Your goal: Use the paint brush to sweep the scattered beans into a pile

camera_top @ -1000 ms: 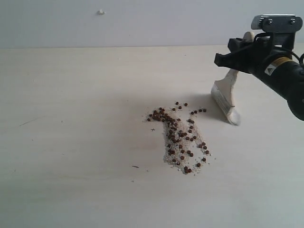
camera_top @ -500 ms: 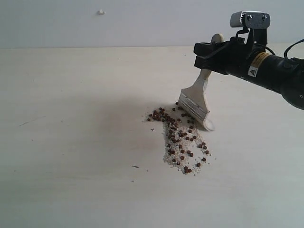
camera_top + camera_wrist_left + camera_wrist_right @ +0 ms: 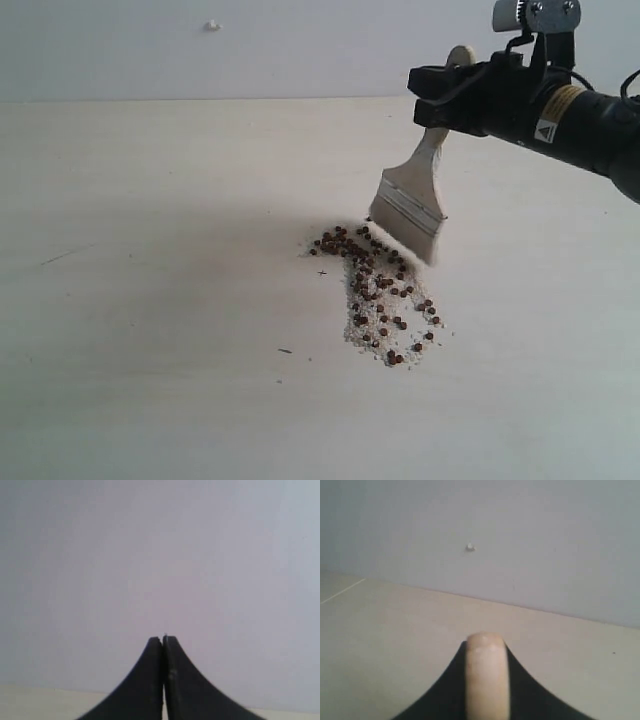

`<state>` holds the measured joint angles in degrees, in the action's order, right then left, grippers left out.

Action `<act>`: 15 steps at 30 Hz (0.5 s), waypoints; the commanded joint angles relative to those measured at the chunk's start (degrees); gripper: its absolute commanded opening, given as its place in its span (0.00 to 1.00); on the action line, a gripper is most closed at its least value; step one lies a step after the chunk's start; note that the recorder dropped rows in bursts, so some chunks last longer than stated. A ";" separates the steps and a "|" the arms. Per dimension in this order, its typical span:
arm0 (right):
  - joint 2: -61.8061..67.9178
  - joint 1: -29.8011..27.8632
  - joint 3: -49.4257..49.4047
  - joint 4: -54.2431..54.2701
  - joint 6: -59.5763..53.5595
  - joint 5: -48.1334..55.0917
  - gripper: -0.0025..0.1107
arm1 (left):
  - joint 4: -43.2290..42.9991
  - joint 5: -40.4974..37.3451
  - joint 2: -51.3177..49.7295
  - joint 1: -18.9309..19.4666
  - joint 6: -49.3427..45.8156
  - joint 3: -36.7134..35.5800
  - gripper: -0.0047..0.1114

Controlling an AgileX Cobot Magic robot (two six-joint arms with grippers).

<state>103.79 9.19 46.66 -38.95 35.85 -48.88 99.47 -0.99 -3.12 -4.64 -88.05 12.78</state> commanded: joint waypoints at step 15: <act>-0.49 -0.32 12.89 -28.55 10.59 -3.69 0.02 | 0.48 -0.12 0.03 0.09 -0.19 -0.22 0.04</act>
<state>101.24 9.19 54.89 -57.59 40.86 -49.67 99.47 -0.99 -3.12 -4.64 -88.05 12.78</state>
